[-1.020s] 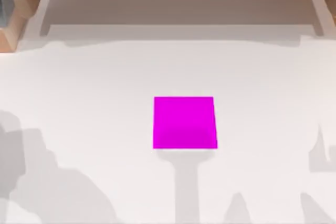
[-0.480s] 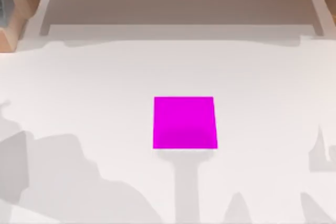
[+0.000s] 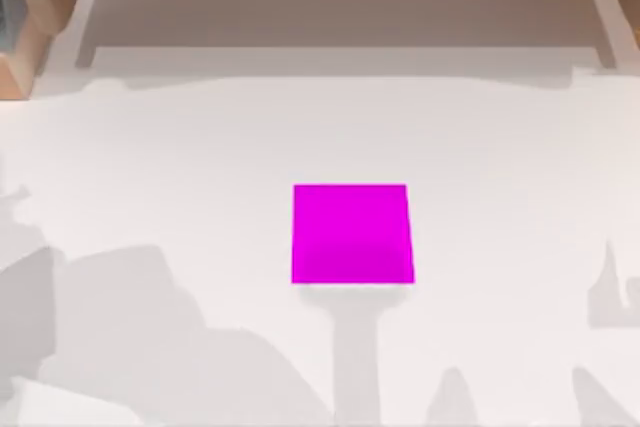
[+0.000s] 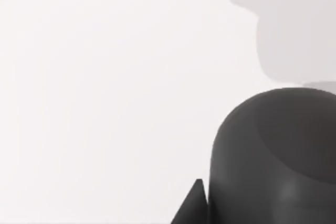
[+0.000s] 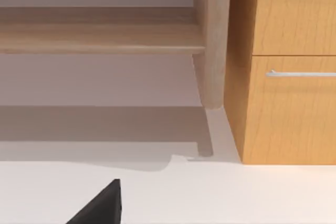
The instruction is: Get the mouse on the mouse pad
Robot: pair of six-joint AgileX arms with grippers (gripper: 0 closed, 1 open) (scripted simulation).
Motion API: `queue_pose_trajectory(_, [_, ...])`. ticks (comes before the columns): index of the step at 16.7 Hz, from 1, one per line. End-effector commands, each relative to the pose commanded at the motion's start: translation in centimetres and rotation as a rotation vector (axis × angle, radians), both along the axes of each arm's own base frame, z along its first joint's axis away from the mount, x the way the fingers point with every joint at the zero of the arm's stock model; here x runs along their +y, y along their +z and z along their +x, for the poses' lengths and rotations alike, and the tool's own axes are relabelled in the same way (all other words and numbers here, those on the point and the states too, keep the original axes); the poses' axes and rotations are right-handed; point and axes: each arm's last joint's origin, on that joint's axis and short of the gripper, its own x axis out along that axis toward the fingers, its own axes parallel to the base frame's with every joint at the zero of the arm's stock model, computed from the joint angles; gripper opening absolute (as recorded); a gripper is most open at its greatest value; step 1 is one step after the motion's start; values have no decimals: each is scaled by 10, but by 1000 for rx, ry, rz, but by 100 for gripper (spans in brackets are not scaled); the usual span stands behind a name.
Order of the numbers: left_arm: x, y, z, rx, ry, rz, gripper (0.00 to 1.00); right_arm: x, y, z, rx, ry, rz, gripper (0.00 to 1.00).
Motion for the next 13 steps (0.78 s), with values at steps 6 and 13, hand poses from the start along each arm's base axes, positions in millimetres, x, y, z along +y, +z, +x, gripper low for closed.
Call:
queue_pose_trajectory(6, [-49, -18, 22, 157, 271, 23, 0, 0, 0, 0, 0, 0, 0, 100])
queue_pose_trajectory(13, [-136, -41, 48, 299, 745, 233, 0, 0, 0, 0, 0, 0, 0, 100])
